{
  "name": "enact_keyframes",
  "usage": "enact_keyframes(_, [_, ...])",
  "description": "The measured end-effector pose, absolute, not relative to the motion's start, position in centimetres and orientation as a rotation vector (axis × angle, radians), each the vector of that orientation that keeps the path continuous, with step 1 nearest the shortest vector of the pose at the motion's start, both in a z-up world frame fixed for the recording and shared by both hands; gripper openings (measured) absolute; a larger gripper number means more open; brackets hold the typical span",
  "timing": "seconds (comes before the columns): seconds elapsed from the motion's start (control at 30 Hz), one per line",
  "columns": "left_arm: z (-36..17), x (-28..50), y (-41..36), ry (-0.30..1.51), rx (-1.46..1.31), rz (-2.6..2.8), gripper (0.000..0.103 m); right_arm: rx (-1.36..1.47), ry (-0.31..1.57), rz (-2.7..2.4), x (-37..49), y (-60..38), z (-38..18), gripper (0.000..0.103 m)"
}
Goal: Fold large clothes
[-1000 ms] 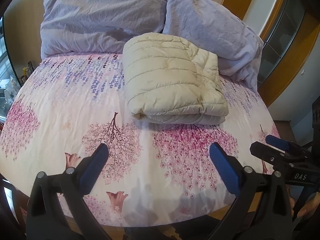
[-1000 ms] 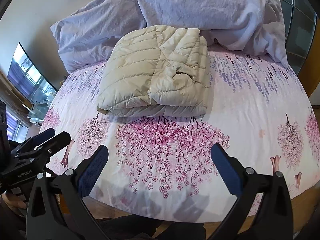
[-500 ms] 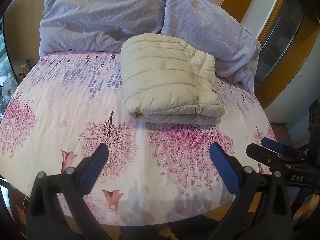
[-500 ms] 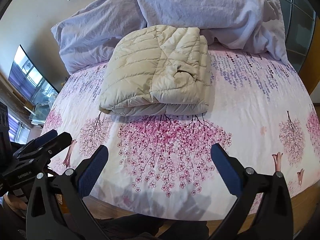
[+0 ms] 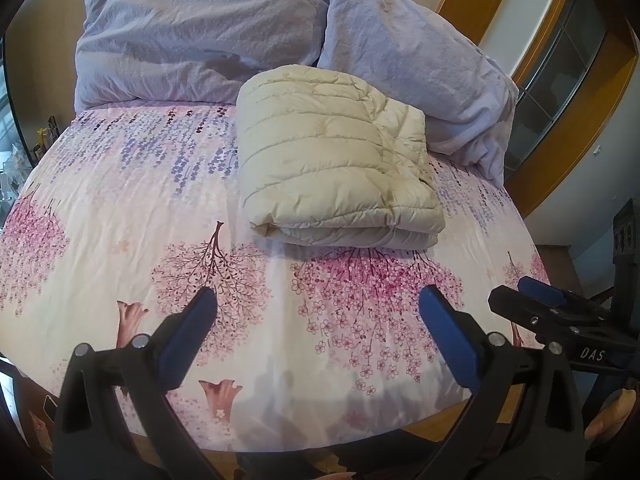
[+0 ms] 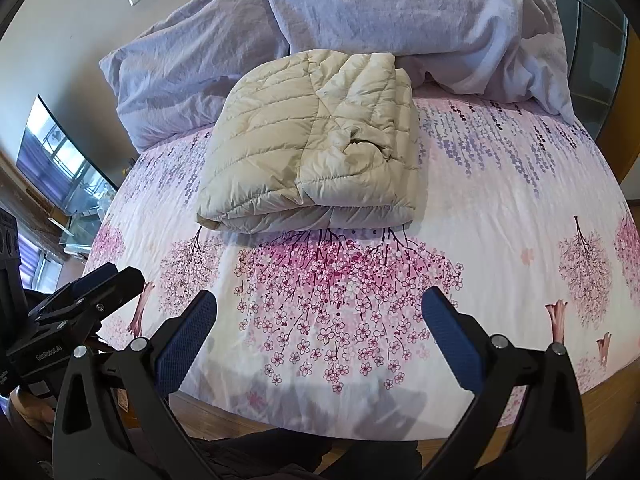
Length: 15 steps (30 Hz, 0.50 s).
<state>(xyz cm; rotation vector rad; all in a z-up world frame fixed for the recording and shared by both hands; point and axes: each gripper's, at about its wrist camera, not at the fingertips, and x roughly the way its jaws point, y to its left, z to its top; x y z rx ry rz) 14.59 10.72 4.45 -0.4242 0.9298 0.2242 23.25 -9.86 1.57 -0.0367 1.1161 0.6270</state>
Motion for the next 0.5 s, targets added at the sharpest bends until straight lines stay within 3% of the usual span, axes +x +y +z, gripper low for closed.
enact_keyframes(0.5, [4.32,14.75,10.78,0.931,-0.437,0.215,0.101,-0.027,1.125,0.617,23.44,-9.65,1.32,0.102])
